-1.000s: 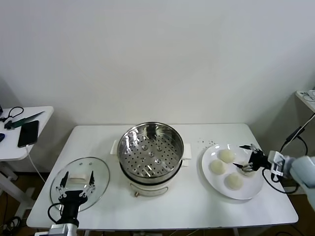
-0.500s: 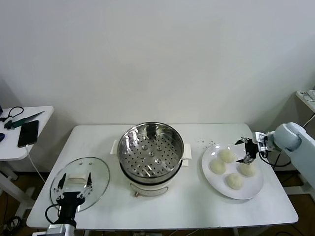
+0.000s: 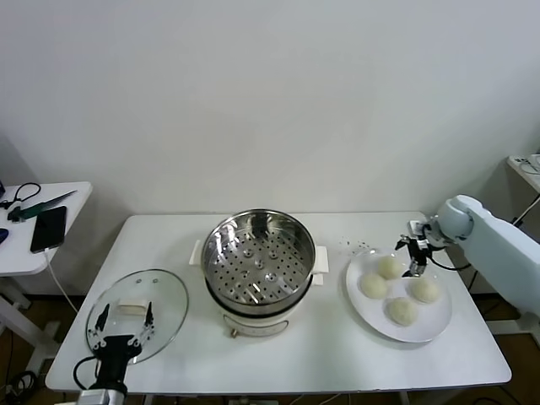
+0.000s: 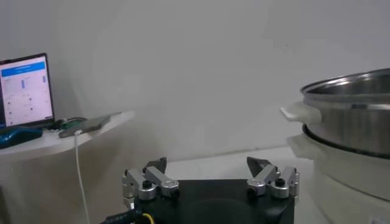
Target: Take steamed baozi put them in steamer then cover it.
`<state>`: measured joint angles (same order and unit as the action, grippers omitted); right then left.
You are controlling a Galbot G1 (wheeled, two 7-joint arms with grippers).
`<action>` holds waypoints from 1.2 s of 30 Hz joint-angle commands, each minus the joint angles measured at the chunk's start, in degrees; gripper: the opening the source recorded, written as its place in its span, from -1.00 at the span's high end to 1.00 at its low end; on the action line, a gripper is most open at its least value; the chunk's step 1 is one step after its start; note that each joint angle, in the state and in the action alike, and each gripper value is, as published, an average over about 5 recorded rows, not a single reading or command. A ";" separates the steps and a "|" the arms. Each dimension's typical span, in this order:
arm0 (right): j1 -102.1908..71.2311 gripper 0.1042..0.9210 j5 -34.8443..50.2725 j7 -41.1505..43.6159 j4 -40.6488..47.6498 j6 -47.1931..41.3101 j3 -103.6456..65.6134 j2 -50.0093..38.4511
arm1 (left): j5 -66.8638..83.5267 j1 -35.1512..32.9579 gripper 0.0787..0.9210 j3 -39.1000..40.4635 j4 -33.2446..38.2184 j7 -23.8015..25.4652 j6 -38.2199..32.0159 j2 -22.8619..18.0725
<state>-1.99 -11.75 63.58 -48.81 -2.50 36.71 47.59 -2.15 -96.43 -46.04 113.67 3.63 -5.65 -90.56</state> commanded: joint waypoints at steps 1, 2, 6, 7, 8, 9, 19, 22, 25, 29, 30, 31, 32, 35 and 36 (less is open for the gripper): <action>2.59 -0.76 -1.68 0.68 6.94 0.95 2.79 5.38 | -0.03 0.00 -0.77 -0.14 -0.36 0.04 0.00 -0.06; 2.59 -0.76 -1.68 0.73 7.13 1.00 2.85 5.61 | -0.02 0.04 -0.77 -0.20 -0.42 0.04 0.01 -0.06; 2.56 -0.76 -1.75 0.93 8.10 1.19 2.96 6.55 | 0.00 0.25 -0.77 -0.33 -0.57 0.08 0.08 -0.05; 2.56 -0.76 -1.74 1.04 8.27 1.27 3.03 6.68 | -0.01 0.29 -0.77 -0.33 -0.59 0.08 0.09 -0.06; 2.55 -0.76 -1.71 1.15 8.35 1.35 3.13 6.73 | -0.01 0.32 -0.77 -0.33 -0.61 0.09 0.10 -0.07; 2.53 -0.76 -1.69 1.28 8.36 1.42 3.28 6.74 | -0.02 0.33 -0.77 -0.33 -0.62 0.08 0.10 -0.09; 2.01 -0.64 -1.76 1.62 8.52 1.71 3.65 6.66 | 0.14 0.09 -0.77 -0.62 -0.98 -0.03 -0.11 -0.06; 1.96 -0.58 -1.79 1.53 8.60 1.84 3.48 6.75 | 0.30 0.05 -0.77 -0.57 -0.91 -0.03 -0.19 -0.10; 2.00 -0.53 -1.73 1.46 8.60 2.09 3.30 6.77 | 0.89 -0.16 -0.77 -0.40 -0.29 0.02 -0.04 -0.12; 2.34 -0.45 -1.26 1.59 7.75 2.49 3.35 6.23 | 1.09 -0.21 -0.77 -0.28 0.23 0.05 0.06 -0.17; 2.51 -0.44 -0.95 1.65 7.30 2.61 3.42 5.96 | 1.08 -0.22 -0.77 -0.27 0.27 0.04 0.05 -0.18; 2.78 -0.43 -0.49 1.73 6.76 2.72 3.60 5.65 | 1.08 -0.26 -0.77 -0.28 0.27 0.04 0.04 -0.18; 3.28 -0.43 0.25 1.80 6.00 2.84 4.00 5.26 | 1.08 -0.32 -0.77 -0.29 0.24 0.03 0.00 -0.18; 6.22 -0.43 3.73 2.19 2.43 3.30 7.24 3.48 | 1.13 -0.62 -0.77 -0.34 0.11 0.00 -0.16 -0.15; 7.76 -0.43 5.28 2.39 0.73 3.40 8.99 2.71 | 1.16 -0.76 -0.77 -0.35 0.08 -0.02 -0.21 -0.12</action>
<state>1.95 -10.94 65.68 -43.41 0.40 41.66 52.28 -1.19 -97.10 -46.41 113.44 3.60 -5.90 -90.71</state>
